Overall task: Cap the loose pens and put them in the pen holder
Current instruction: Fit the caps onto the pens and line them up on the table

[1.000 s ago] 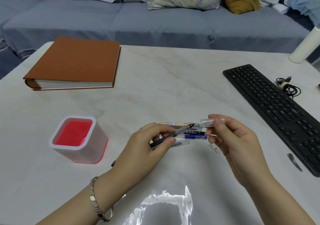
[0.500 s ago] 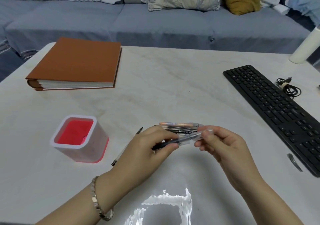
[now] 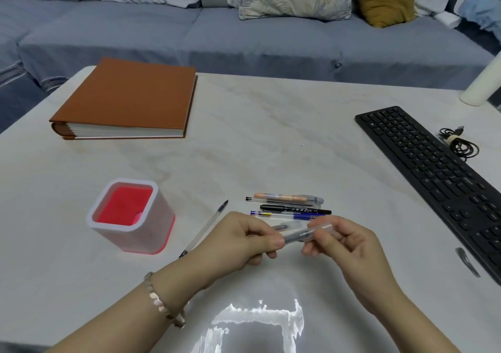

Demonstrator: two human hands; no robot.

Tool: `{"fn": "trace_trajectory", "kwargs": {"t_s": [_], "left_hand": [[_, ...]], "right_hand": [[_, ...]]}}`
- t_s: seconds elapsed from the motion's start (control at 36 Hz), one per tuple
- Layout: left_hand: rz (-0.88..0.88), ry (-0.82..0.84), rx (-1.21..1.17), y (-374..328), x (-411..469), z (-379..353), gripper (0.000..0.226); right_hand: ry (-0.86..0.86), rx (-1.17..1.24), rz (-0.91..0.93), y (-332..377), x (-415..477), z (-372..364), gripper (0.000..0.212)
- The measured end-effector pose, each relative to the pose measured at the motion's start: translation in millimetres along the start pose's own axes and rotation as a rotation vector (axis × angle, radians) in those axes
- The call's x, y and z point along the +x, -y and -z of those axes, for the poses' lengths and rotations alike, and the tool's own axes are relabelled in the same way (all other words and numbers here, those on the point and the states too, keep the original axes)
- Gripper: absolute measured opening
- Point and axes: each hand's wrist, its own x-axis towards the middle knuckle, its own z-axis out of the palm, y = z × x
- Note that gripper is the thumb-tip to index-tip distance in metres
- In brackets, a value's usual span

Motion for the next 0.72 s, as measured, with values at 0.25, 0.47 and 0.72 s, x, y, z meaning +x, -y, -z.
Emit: {"fn": "trace_trajectory", "kwargs": {"t_s": [0.25,0.47,0.72], "left_hand": [[-0.038,-0.472,0.854,49,10,35,0.028],[0.172,-0.531,0.995,73,11,48,0.017],[0.082,-0.57,0.865,73,15,48,0.018]], "right_hand": [[-0.158,-0.191,-0.07,-34,28,23,0.019],[-0.22,-0.558,-0.089,-54,69,29,0.015],[-0.297,-0.899,-0.095,-54,45,56,0.027]]}}
